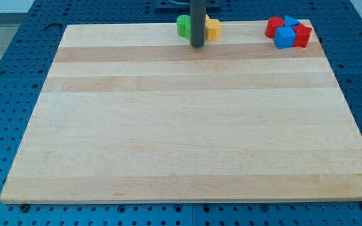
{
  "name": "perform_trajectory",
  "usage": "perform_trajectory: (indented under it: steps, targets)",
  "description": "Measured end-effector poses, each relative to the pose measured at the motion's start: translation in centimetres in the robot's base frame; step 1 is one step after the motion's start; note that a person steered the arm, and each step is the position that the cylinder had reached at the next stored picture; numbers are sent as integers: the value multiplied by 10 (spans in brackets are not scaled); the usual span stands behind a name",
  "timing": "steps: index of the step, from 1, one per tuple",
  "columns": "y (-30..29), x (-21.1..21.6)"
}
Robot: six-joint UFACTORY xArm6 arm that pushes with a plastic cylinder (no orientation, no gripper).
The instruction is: Move the arm to the bottom side of the red star
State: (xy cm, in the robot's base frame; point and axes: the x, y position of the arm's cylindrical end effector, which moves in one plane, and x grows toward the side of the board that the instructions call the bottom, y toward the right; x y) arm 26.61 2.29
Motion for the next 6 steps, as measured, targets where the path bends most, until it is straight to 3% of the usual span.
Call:
perform_trajectory:
  steps: [3,6]
  targets:
    - [51,80]
    - [209,77]
